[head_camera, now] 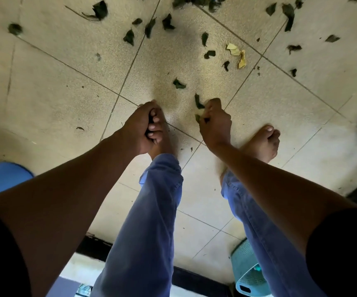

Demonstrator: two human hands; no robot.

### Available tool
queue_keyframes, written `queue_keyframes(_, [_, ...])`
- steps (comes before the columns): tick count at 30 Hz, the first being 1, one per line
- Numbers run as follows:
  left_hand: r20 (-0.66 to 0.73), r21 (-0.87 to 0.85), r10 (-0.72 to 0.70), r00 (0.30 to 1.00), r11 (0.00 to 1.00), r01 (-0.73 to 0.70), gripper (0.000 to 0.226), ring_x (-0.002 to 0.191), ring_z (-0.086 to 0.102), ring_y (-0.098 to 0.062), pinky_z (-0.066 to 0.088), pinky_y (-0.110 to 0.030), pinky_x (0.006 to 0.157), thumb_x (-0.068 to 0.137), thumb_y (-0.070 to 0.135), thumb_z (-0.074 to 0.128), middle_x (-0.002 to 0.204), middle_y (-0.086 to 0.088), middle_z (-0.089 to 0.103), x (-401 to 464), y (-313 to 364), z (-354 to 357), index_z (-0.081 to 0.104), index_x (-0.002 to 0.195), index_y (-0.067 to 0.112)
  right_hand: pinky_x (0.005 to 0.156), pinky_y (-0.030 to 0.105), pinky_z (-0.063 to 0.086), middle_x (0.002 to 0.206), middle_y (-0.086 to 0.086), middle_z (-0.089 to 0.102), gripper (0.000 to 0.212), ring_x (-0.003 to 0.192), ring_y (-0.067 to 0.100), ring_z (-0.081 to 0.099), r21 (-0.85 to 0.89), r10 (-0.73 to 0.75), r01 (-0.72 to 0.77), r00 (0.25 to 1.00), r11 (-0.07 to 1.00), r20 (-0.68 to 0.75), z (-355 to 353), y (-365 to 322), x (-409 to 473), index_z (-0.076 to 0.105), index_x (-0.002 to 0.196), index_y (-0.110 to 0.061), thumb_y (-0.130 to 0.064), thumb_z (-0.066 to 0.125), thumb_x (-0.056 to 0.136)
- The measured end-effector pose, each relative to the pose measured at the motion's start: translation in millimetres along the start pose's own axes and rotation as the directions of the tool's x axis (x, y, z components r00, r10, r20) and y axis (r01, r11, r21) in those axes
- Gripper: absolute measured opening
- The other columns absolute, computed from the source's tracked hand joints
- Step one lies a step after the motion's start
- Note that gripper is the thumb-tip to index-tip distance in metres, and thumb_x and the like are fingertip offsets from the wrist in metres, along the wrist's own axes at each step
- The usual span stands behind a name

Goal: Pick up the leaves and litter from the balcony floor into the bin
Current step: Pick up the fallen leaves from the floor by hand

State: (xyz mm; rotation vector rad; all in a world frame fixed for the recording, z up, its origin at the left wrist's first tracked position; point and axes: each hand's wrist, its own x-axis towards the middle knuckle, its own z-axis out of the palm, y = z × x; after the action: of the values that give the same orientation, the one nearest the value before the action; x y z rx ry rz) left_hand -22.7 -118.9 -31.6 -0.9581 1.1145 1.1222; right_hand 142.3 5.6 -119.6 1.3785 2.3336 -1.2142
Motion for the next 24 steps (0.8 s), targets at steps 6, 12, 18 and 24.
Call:
queue_keyframes(6, [0.019,-0.053,-0.015,1.0,0.998,0.016,0.043,0.034,0.027,-0.005,0.02,-0.015,0.031,0.103,0.039,0.05,0.053,0.007,0.036,6,1,11,0.04,0.063,0.024,0.078,0.036,0.054,0.102,0.007,0.068,0.039,0.091,0.024,0.066,0.023,0.004,-0.006,0.998,1.0,0.07,9,-9,23,0.056,0.119,-0.02,-0.005,0.069,0.085])
queue_keyframes(12, [0.048,-0.048,-0.026,0.999,0.998,0.028,0.042,0.034,0.024,-0.003,0.012,-0.015,0.034,0.103,0.035,0.046,0.054,0.008,0.033,-1,6,0,0.037,0.062,0.025,0.082,0.035,0.057,0.112,0.012,0.054,0.018,0.093,0.027,0.062,-0.104,-0.112,0.12,0.991,0.987,0.08,11,-14,30,0.068,0.095,-0.007,0.006,0.061,0.086])
queue_keyframes(18, [-0.042,-0.008,0.001,0.999,1.0,-0.002,0.042,0.035,0.024,-0.003,0.012,-0.015,0.036,0.102,0.033,0.046,0.054,0.01,0.035,-3,10,-18,0.04,0.061,0.026,0.084,0.029,0.056,0.132,0.013,0.05,0.012,0.101,0.023,0.065,-0.087,-0.411,0.418,0.907,0.904,0.09,14,-42,52,0.067,0.086,-0.004,0.005,0.067,0.08])
queue_keyframes(24, [-0.023,-0.029,-0.01,1.0,1.0,0.009,0.042,0.033,0.026,-0.003,0.018,-0.016,0.029,0.103,0.038,0.047,0.055,0.008,0.034,1,16,-31,0.038,0.065,0.024,0.069,0.039,0.056,0.096,0.012,0.068,0.012,0.085,0.031,0.065,-0.302,-0.423,0.482,0.873,0.822,0.242,34,-63,74,0.071,0.086,-0.004,0.005,0.069,0.079])
